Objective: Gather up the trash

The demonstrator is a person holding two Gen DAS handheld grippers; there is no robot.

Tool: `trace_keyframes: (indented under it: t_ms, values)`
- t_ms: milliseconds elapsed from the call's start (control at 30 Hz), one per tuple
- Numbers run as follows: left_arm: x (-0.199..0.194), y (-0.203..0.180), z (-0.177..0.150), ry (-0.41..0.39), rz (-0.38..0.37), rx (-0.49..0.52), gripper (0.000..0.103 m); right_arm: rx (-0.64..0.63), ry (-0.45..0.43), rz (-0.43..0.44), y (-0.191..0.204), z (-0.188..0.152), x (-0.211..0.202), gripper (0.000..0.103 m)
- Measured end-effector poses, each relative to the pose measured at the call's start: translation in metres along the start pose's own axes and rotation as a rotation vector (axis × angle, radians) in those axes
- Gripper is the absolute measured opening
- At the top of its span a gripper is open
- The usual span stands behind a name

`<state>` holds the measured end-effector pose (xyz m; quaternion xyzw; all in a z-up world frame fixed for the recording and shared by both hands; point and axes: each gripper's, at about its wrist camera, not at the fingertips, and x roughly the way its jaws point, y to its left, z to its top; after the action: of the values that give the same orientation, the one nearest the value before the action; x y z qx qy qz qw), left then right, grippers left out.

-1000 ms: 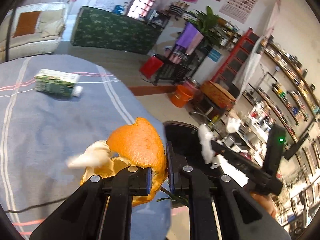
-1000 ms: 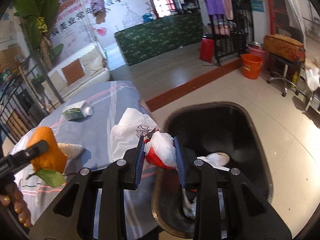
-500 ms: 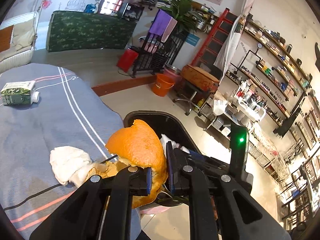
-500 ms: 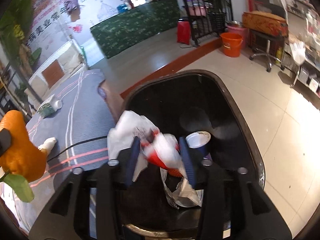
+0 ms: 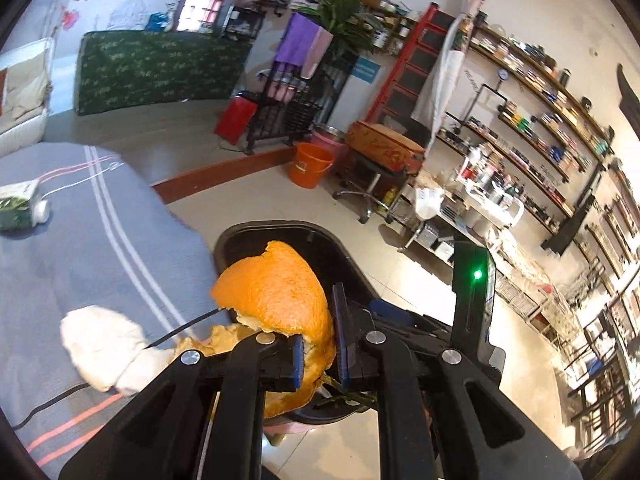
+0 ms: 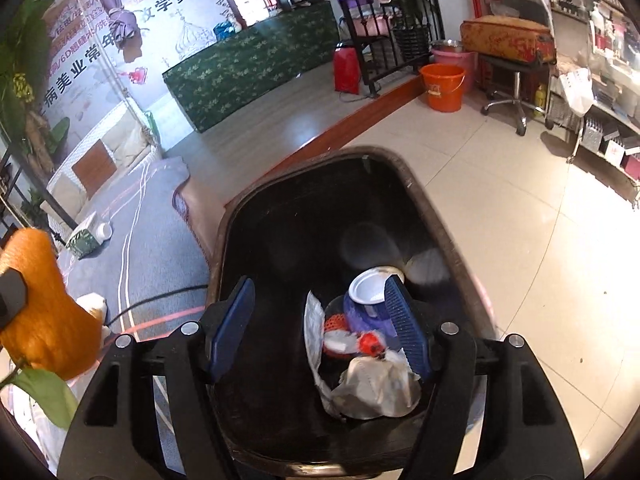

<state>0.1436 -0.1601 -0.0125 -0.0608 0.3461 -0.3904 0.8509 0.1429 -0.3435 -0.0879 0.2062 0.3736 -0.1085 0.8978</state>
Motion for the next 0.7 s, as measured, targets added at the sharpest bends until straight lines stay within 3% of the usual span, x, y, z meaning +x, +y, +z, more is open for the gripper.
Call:
trace_keyframes:
  t_ms: [267,400,700]
  values:
    - [0.029,-0.017,0.0,0.056,-0.051,0.028,0.012,0.016,-0.07,-0.07,-0.021,0.007,-0.024,0.07]
    - [0.05,-0.022,-0.002,0.106,-0.056,0.039,0.012,0.043,-0.117,-0.102,-0.038,0.015,-0.041,0.081]
    - [0.08,-0.021,-0.014,0.206,-0.051,0.045,0.013,0.09,-0.164,-0.141,-0.065,0.022,-0.063,0.083]
